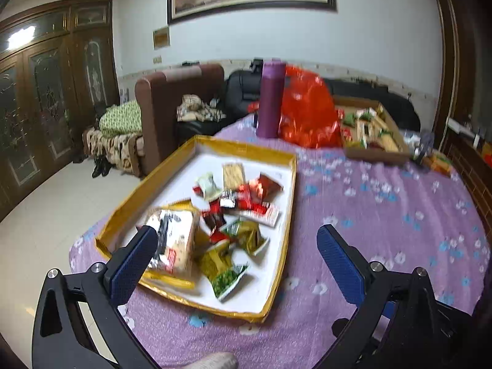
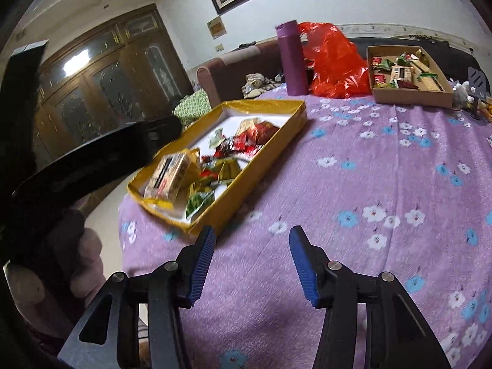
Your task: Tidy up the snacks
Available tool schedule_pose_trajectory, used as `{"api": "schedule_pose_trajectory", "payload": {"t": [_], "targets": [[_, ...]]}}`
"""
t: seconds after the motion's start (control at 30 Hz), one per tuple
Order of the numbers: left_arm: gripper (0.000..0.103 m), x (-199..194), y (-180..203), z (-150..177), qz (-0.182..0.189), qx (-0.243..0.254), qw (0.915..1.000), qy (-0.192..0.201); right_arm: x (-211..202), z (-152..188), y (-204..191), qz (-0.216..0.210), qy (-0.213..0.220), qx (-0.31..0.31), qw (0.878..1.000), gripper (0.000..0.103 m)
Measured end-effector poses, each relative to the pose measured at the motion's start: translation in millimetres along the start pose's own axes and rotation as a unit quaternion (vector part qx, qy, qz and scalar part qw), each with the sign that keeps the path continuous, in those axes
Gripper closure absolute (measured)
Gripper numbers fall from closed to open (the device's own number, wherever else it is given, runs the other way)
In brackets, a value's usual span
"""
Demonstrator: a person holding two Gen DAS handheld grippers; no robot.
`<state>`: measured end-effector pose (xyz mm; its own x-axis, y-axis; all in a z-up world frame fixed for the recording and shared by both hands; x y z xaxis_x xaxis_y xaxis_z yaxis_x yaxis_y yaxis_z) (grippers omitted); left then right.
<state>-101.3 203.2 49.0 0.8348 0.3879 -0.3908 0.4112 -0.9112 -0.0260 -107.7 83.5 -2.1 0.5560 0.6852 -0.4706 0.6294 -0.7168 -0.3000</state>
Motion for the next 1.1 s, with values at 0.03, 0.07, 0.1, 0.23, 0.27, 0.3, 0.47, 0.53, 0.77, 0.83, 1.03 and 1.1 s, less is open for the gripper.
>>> {"api": "schedule_pose_trajectory", "payload": {"t": [0.03, 0.07, 0.1, 0.23, 0.27, 0.3, 0.47, 0.53, 0.77, 0.83, 1.03, 1.1], "targets": [[0.000, 2.6, 0.1, 3.8, 0.001, 0.001, 1.0000, -0.009, 1.9, 2.6, -2.1, 0.003, -0.003, -0.006, 1.000, 0.051], [0.000, 3.1, 2.3, 8.2, 0.004, 0.000, 0.9999, -0.014, 2.8, 4.7, -3.8, 0.005, -0.004, -0.010, 1.000, 0.051], [0.000, 4.5, 2.5, 11.1, 0.006, 0.000, 0.9998, -0.020, 4.1, 6.2, -5.6, 0.008, -0.005, -0.016, 1.000, 0.051], [0.000, 6.1, 0.7, 22.7, 0.009, 0.002, 0.9993, -0.036, 8.0, 9.6, -8.7, 0.022, -0.005, -0.036, 0.999, 0.046], [0.000, 10.7, 1.5, 24.4, 0.010, 0.002, 0.9992, -0.039, 8.6, 10.2, -9.2, 0.024, -0.006, -0.038, 0.999, 0.046], [0.000, 11.4, 0.5, 26.5, 0.010, 0.001, 0.9991, -0.041, 9.8, 11.2, -10.1, 0.024, -0.007, -0.040, 0.999, 0.046], [0.000, 15.8, -5.7, 34.5, 0.011, -0.004, 0.9985, -0.054, 17.0, 17.3, -11.2, 0.030, -0.019, -0.043, 0.998, 0.046], [0.000, 16.3, -8.0, 36.9, 0.011, -0.007, 0.9983, -0.057, 19.5, 18.7, -11.4, 0.031, -0.022, -0.045, 0.998, 0.046], [0.000, 20.6, -12.2, 42.9, 0.021, -0.016, 0.9972, -0.069, 23.5, 21.1, -15.7, 0.037, -0.024, -0.058, 0.997, 0.045], [0.000, 20.5, -12.4, 43.9, 0.024, -0.017, 0.9970, -0.071, 24.6, 21.7, -16.7, 0.037, -0.025, -0.060, 0.997, 0.045], [0.000, 21.6, -14.5, 46.1, 0.027, -0.019, 0.9966, -0.075, 25.7, 22.5, -18.6, 0.037, -0.024, -0.063, 0.997, 0.045], [0.000, 22.1, -14.4, 46.4, 0.031, -0.022, 0.9964, -0.076, 25.9, 22.4, -19.5, 0.037, -0.024, -0.065, 0.997, 0.045]]}}
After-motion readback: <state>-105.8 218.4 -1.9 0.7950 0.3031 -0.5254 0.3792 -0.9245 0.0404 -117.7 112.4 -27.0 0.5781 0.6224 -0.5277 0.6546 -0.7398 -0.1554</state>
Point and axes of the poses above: each gripper's, at about its wrist camera, not at the fingertips, and x roughly the way its jaws point, y to its right, z to its underside, the point moved 10 cm from there along x, roughly the way its jaws point, and after that the axes turned 12 degrees about y, right-handed, at the moved point
